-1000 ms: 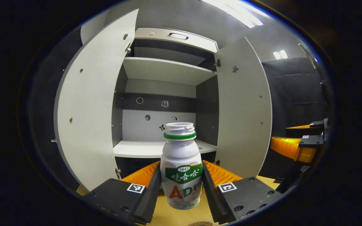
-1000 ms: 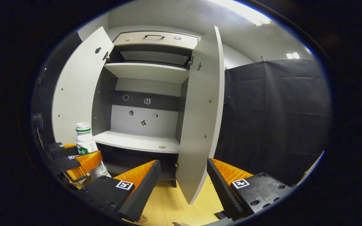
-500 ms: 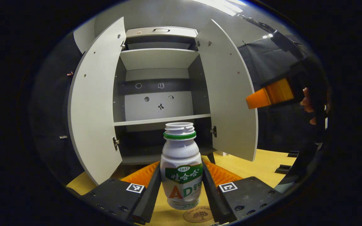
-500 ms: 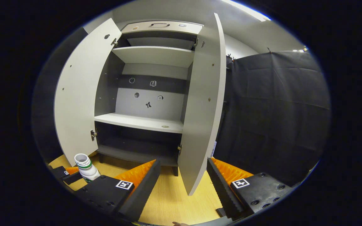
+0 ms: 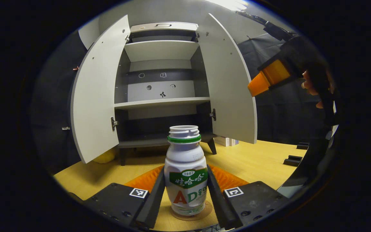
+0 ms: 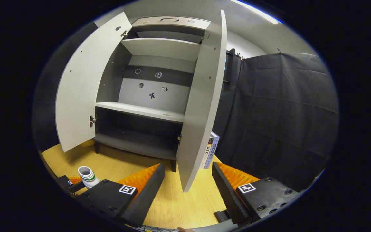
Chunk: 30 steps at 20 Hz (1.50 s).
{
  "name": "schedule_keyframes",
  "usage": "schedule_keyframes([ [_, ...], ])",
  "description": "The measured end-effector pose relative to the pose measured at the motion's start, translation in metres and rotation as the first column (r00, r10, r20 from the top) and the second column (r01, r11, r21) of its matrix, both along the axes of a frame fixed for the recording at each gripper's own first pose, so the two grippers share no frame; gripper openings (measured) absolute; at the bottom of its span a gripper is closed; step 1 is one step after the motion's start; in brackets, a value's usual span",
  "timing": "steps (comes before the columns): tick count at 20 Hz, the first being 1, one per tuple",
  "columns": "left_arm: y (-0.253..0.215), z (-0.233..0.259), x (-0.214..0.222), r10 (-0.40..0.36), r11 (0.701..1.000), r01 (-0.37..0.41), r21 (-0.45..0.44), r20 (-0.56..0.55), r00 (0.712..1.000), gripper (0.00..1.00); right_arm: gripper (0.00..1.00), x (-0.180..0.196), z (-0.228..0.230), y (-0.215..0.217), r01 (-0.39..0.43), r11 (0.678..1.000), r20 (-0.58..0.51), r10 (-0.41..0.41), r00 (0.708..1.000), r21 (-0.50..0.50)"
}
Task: Grasp the bottle in the cabinet with the left hand and place it on the coaster, then close the right door with the right hand and the left door with the left hand.
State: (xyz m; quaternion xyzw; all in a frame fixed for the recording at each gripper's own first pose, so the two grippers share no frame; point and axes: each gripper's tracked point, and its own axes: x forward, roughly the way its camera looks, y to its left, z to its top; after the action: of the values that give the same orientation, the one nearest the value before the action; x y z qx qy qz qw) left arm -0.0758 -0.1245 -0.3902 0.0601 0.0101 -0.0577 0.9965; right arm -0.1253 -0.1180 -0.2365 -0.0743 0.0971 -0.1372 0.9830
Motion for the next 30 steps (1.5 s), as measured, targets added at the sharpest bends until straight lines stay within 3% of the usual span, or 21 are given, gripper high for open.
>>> schedule_keyframes([
  [10, -0.005, -0.013, 0.009, 0.017, 1.000, -0.017, -0.002, 0.018, 1.000, 0.73, 0.98, 0.011, -0.008, 0.007, -0.062, 0.997, -0.007, 0.062, 0.998, -0.050],
  [12, -0.007, -0.016, 0.011, 0.004, 1.000, -0.004, -0.015, -0.003, 1.000, 0.76, 0.98, 0.012, -0.006, 0.006, -0.064, 0.997, -0.006, 0.063, 0.998, -0.046],
  [17, -0.004, 0.001, 0.015, 0.013, 1.000, -0.013, -0.028, 0.011, 1.000, 0.94, 0.98, 0.011, 0.002, 0.001, -0.060, 0.997, 0.001, 0.060, 0.998, -0.051],
  [19, -0.002, 0.009, 0.017, 0.009, 1.000, -0.008, -0.030, 0.009, 1.000, 0.94, 0.98, 0.010, 0.007, 0.001, -0.055, 0.997, 0.003, 0.055, 0.998, -0.050],
  [25, 0.006, 0.082, 0.008, -0.017, 0.999, 0.014, 0.044, 0.077, 0.997, 0.94, 0.98, 0.005, 0.049, 0.008, -0.041, 0.998, 0.028, 0.042, 0.999, -0.049],
  [30, 0.012, 0.163, -0.006, -0.092, 0.995, 0.087, 0.044, 0.100, 0.991, 0.96, 0.98, -0.006, 0.101, 0.022, -0.010, 0.999, 0.062, 0.007, 0.998, 0.043],
])
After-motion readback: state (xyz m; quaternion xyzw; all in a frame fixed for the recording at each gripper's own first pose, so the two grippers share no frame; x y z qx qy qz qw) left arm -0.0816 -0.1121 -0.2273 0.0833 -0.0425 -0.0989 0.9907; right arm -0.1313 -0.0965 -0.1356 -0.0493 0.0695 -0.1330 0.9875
